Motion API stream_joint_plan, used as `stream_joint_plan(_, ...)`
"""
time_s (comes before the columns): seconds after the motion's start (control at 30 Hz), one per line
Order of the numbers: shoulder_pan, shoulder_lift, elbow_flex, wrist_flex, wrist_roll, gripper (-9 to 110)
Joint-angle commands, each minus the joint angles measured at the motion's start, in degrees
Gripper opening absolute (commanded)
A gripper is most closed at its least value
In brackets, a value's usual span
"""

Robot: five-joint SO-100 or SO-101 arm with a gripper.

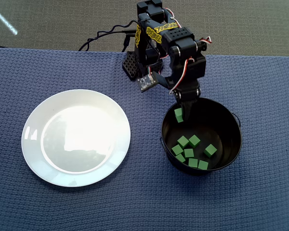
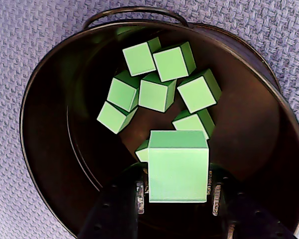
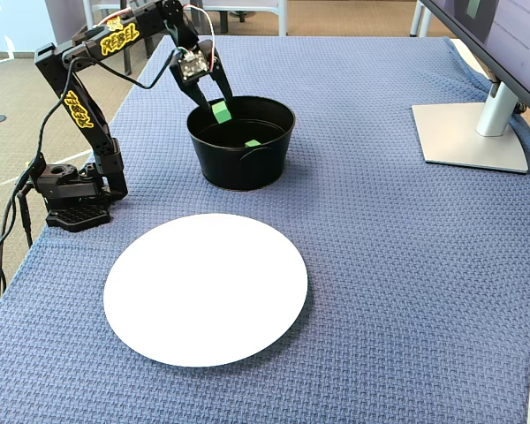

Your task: Pick up the green cubes from the white plate and place them in the black recipient

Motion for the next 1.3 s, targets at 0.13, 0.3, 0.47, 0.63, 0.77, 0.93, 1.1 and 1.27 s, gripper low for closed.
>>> stream_joint_plan(0.13,0.09,-4.66,1.41,-7.38,-1.05,0)
stream_joint_plan(0.3,-1.49,-7.91,-1.76,-8.70,-0.18,0)
stream_joint_plan(0.47,-3.34,-6.94,-0.35,-10.37,0.00,0)
stream_joint_plan(0.63,-3.08,-4.83,0.26,-10.11,1.32,28)
stream_joint_plan(0.77,-1.76,-2.37,0.35,-9.84,1.67,36)
stream_joint_plan(0.93,-0.26,3.78,-0.35,-7.03,-0.53,34)
stream_joint_plan(1.1,5.98,17.23,-0.62,-1.76,-2.46,21)
stream_joint_plan(1.27,16.17,31.73,7.65,0.88,-7.12,7)
